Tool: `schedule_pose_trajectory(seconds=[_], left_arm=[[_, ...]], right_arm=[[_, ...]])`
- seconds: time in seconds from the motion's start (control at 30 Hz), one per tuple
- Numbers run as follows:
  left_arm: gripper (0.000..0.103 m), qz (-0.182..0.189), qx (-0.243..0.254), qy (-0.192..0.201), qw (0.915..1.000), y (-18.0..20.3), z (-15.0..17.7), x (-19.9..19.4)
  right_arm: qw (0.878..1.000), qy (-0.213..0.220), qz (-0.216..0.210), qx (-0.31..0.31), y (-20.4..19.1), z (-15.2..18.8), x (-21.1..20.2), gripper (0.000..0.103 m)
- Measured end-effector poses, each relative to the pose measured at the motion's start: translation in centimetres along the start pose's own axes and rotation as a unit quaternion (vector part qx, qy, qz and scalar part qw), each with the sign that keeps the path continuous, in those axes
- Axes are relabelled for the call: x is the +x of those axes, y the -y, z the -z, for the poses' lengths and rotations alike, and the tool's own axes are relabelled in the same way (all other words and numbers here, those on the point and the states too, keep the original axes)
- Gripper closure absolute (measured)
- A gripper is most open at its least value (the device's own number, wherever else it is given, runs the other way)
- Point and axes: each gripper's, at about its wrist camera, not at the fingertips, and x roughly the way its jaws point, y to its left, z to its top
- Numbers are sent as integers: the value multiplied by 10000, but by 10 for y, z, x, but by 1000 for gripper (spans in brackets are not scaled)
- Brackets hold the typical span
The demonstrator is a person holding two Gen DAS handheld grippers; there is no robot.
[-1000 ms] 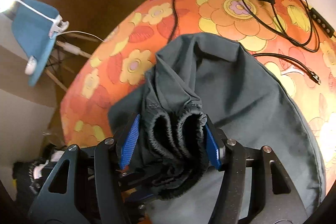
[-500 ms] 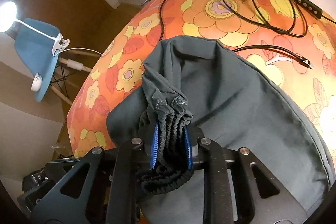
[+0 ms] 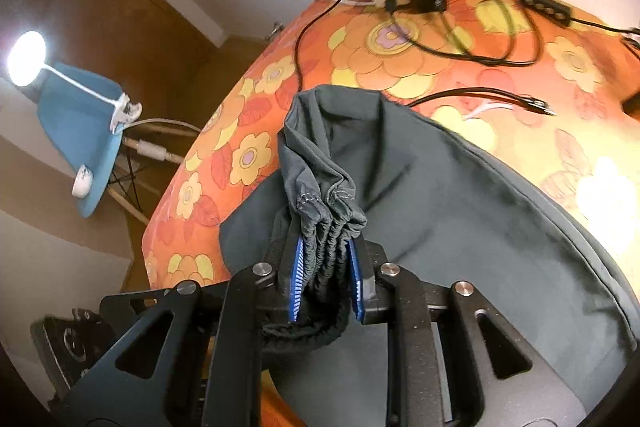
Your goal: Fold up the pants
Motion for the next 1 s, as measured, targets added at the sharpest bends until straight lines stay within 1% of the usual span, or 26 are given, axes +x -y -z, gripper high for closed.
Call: schedule_pose_trajectory(seconds=[0.1,0.2,0.27,0.37,0.43,0.53,0.6,0.67,0.73,0.8,0.87,1.0], left_arm=[[88,144,-185,150,9996,6,-5,-3],[88,311,-324,263,9986,17,-13,-9],[88,407,-353,310,9981,23,-17,-12],[88,585,-376,336,9970,42,-27,-20],[88,710,-355,313,9964,54,-31,-20],[88,945,-369,167,9947,74,-35,-18],[88,1095,-394,58,9932,87,-34,-13],[88,1162,-392,8,9924,99,-36,-14],[88,1269,-454,-25,9909,112,-41,-16],[88,1269,-381,-28,9912,123,-46,-19],[88,1267,-329,-39,9914,134,-50,-23],[88,1397,-432,-100,9892,146,-62,-25]], right_arm=[[9996,225,-26,165,8,9,-21,84],[9988,421,38,256,16,17,-40,84],[9979,533,52,356,22,24,-55,84],[9965,639,73,528,37,38,-78,85],[9952,674,57,712,49,48,-89,85],[9923,623,61,1073,69,70,-100,85],[9893,563,-6,1343,84,83,-106,85],[9856,559,-75,1596,98,97,-114,85],[9852,598,-7,1607,103,107,-122,85],[9848,652,38,1610,109,116,-133,85],[9831,690,-12,1695,113,123,-140,85],[9805,781,9,1802,124,133,-158,85]])
